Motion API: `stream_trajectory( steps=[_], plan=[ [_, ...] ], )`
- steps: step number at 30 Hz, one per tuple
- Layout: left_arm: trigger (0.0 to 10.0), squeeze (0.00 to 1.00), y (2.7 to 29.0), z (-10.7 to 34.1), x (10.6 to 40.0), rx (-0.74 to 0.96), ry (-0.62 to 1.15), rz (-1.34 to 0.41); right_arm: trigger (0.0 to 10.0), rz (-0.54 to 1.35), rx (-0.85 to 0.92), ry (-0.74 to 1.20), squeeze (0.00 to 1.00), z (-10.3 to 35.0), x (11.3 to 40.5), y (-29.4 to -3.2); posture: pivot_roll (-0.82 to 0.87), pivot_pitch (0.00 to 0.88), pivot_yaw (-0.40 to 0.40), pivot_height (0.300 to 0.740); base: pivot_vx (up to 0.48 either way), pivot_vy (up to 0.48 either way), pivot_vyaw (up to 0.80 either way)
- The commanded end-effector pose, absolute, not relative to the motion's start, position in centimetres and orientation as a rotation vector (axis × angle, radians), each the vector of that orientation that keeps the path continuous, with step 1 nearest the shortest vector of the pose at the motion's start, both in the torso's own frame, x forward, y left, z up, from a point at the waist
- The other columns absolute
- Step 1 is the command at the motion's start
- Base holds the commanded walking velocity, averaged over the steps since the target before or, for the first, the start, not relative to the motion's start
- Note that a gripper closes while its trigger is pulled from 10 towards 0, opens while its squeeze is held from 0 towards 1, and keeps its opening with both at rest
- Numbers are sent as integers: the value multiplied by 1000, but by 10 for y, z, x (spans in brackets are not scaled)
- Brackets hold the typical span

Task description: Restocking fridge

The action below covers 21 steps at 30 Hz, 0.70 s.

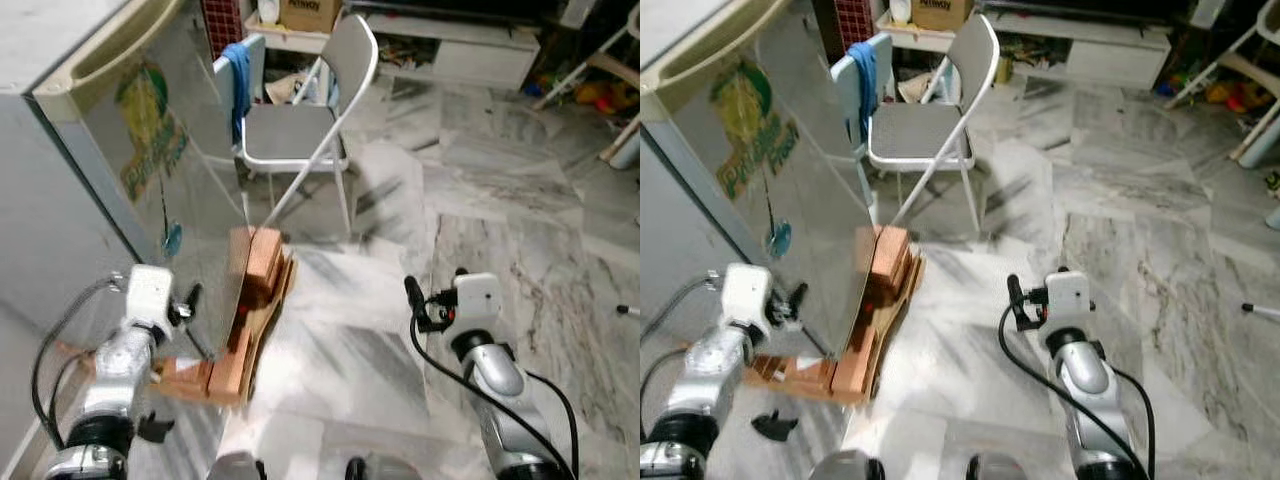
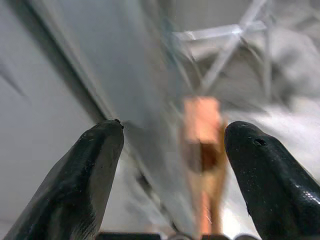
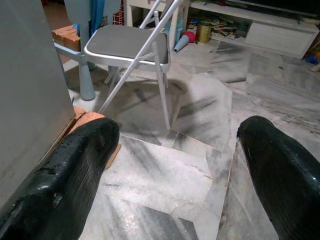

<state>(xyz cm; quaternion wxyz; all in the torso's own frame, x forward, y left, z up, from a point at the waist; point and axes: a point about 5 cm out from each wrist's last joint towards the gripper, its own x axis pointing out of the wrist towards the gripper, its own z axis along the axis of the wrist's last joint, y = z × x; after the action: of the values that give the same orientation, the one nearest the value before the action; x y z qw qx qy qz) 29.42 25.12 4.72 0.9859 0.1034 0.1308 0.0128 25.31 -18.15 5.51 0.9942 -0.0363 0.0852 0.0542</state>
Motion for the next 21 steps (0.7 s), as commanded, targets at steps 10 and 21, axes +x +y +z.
stream_trajectory(
  steps=[10, 21],
  plan=[
    [10000, 0, 253, 71, 320, 189, 183, 55, 10000, 110, -81, 173, 0, 56, 255, -183, 76, 43, -17, 740, 0, 0, 0],
    [10000, 0, 106, 120, 341, 146, -74, -533, 10000, 113, -129, 441, 0, 21, 239, -203, 94, 23, -25, 740, 0, 0, 0]
  ],
)
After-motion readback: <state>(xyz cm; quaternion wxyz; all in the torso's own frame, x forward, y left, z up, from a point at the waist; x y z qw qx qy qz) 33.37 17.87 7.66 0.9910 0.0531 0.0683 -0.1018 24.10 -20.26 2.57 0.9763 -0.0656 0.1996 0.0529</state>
